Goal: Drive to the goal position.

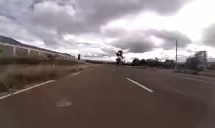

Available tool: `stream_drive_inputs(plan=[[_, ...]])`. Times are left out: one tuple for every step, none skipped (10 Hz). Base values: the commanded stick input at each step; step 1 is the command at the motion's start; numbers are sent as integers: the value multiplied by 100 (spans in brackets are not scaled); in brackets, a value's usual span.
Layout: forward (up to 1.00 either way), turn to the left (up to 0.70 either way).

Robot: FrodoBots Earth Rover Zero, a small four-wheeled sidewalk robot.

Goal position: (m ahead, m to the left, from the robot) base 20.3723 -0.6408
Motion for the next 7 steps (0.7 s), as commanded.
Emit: stream_drive_inputs(plan=[[70,1],[70,1],[70,1],[70,1],[70,1],[70,1],[70,1]])
